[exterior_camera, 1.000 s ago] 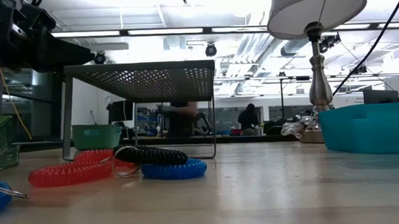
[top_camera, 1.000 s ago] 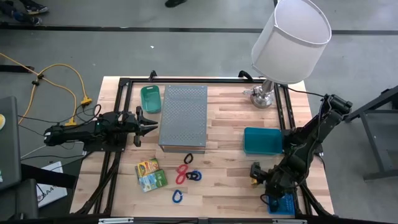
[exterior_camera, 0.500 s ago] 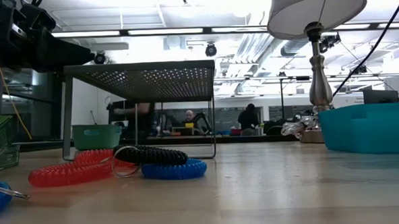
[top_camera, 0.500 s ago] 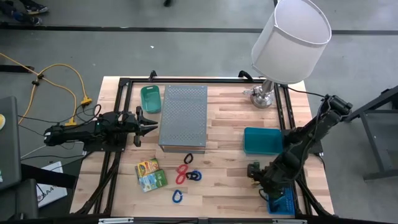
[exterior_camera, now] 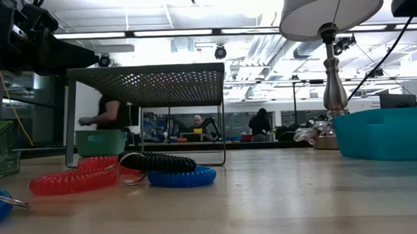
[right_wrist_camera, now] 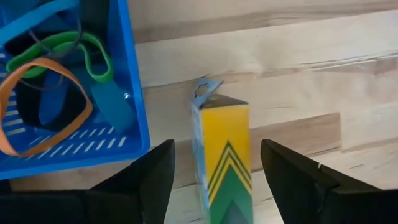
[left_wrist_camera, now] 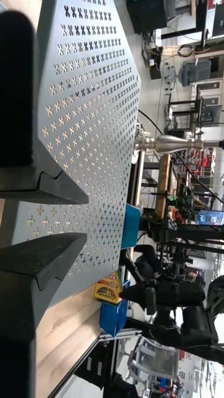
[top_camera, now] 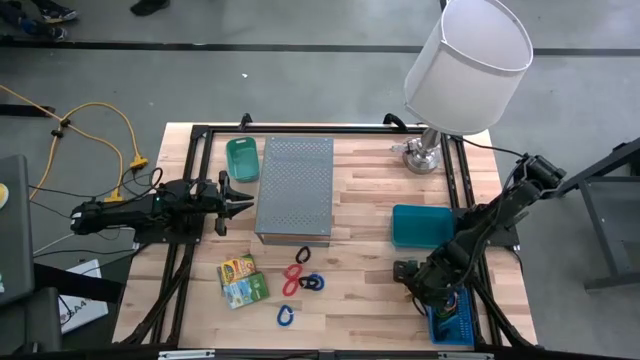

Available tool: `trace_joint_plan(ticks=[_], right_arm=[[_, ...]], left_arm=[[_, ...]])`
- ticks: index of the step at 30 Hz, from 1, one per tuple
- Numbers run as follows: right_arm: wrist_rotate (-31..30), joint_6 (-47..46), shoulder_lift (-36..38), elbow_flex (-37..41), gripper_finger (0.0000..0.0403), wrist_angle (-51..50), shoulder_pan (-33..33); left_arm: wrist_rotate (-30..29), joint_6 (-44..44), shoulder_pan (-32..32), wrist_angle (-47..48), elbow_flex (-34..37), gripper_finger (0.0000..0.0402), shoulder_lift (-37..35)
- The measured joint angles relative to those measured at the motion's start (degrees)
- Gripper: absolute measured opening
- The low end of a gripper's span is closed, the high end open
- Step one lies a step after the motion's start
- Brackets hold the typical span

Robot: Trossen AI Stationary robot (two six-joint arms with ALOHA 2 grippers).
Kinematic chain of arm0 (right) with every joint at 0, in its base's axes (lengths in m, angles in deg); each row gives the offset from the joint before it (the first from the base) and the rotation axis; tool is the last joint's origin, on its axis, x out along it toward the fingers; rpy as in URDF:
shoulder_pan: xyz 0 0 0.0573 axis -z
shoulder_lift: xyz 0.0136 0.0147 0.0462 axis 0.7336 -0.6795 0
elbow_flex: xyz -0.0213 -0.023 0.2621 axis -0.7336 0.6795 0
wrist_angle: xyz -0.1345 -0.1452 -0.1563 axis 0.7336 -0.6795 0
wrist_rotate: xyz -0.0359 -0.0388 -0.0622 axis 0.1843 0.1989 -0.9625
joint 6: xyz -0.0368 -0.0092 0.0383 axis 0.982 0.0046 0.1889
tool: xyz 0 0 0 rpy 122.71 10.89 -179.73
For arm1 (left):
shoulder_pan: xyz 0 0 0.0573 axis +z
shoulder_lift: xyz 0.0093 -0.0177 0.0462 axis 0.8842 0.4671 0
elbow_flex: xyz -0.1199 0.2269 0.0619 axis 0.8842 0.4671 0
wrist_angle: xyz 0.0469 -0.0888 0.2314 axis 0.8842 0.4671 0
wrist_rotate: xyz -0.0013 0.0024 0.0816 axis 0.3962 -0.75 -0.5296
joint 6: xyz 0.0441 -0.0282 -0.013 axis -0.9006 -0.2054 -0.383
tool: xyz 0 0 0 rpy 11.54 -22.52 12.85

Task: Pick & Place Office Desk Supplies
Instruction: Put the right crayon box into the blue bin

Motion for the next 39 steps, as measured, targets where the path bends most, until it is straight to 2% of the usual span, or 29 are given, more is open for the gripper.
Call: trace_joint_plan(ticks=[10,21,28,32,39], right_arm=[[0.1,4.6,0.0,5.2,0.0227,5.8,0.2],[0.4,6.3,0.0,9.2,0.0227,10.5,5.4],[4.4,6.5,0.1,11.9,0.0227,14.3,7.8],[4.8,6.5,0.1,12.9,0.0226,15.0,8.0],[4.9,6.5,0.1,13.0,0.0188,15.1,8.5]], left_arm=[[0.0,0.0,0.0,0.0,0.0,0.0079,0.0],[0.0,0.0,0.0,0.0,0.0,0.0079,0.0],[0.0,0.0,0.0,0.0,0.0,0.0079,0.0],[0.0,0.0,0.0,0.0,0.0,0.0079,0.0],[0.0,0.0,0.0,0.0,0.0,0.0079,0.0]])
